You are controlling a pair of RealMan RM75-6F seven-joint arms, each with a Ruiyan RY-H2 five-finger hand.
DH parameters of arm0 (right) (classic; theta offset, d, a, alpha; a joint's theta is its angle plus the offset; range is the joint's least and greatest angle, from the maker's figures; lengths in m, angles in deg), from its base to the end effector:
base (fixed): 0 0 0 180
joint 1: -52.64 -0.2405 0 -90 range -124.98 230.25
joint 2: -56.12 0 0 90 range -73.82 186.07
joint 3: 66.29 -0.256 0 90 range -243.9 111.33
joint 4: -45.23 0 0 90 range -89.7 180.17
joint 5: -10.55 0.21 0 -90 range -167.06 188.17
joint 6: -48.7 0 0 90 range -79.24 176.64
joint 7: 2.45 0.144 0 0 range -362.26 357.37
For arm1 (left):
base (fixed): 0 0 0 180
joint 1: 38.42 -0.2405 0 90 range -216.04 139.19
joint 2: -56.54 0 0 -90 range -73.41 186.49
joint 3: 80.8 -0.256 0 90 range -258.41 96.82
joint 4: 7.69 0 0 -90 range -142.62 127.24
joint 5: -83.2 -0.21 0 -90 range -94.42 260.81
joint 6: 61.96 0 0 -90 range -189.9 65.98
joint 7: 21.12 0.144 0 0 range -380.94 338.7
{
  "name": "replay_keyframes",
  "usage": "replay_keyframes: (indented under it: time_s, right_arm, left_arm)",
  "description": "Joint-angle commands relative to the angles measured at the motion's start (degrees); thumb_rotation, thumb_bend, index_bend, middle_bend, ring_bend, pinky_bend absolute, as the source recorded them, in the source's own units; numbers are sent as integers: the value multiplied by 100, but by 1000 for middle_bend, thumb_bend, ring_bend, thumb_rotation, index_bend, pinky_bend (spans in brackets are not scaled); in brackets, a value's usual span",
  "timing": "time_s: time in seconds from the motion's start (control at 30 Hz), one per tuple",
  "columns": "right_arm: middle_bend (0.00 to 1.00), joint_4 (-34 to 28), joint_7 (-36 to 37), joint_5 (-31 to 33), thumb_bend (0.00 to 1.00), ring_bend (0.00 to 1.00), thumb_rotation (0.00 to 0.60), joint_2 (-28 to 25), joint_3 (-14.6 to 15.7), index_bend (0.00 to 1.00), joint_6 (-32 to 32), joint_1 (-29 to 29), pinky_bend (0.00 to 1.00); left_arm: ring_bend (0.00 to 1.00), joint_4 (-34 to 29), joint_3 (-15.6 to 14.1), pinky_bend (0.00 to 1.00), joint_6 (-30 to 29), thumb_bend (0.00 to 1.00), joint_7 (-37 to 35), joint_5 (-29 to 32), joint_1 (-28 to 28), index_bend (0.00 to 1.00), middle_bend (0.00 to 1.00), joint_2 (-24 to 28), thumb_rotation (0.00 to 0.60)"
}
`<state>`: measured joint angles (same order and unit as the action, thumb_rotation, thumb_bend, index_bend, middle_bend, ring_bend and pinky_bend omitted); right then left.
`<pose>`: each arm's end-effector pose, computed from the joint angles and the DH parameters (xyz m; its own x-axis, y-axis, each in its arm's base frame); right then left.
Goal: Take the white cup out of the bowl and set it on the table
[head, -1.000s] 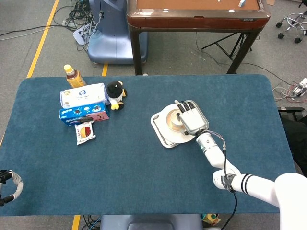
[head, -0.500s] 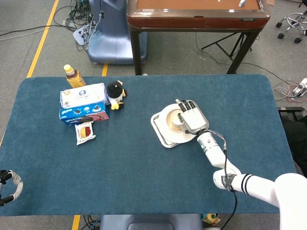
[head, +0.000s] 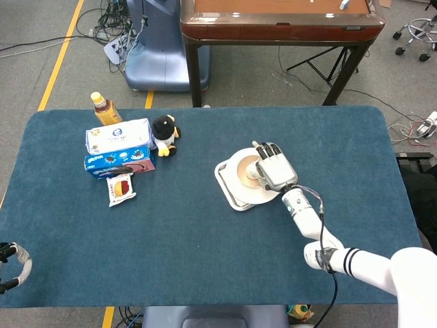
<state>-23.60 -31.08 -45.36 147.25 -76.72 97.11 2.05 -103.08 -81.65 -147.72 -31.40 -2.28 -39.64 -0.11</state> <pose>-0.1607 -0.4087 -0.0105 0.6718 -0.1786 0.7189 -0.7274 -0.3426 0.5946 -0.3313 0.1328 0.1899 0.2957 0.0790 0.9520 0.9459 0.1148 -0.3034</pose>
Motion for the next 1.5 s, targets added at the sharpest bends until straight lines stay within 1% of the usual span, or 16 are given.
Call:
replay_keyframes:
  time_s: [0.03,0.27,0.47,0.67,0.87,1.13,1.33,1.5]
  right_arm:
    - [19,1,1,-5,448,0,600,2,-3,599,7,0,83]
    - [19,-99,-18,-41,449,0,600,-58,-40,605,64,-14,83]
    - [19,-380,-160,-30,448,0,600,-268,-71,605,88,-53,83]
    - [19,-929,-356,85,448,0,600,-636,-142,607,133,-101,84]
    - [20,-1613,-428,124,449,0,600,-1074,-182,612,174,-119,83]
    - [21,-2662,-508,-193,448,0,600,-1689,-28,613,292,-62,84]
    - [25,-3283,-466,-518,448,0,600,-2033,249,615,252,47,83]
    - [41,-3603,-357,-846,449,0,600,-2225,474,627,221,152,83]
  left_arm:
    - [334,-1,3,450,-7,557,-11,2,-4,565,495,4,600]
    - [334,-7,2,450,-3,557,8,2,-5,565,495,4,600]
    - [334,-14,7,450,6,557,8,21,-5,565,495,9,600]
    - [334,-23,6,450,-11,557,23,8,-12,565,495,10,600]
    - [334,-23,4,450,-21,557,57,-9,-14,569,495,1,600]
    - [334,-10,5,450,-10,557,125,-6,-7,572,495,-33,600]
    - [334,-10,-14,450,-14,557,201,-58,-1,573,495,-69,600]
    - [334,-10,-10,450,-9,557,209,-44,1,573,495,-72,600]
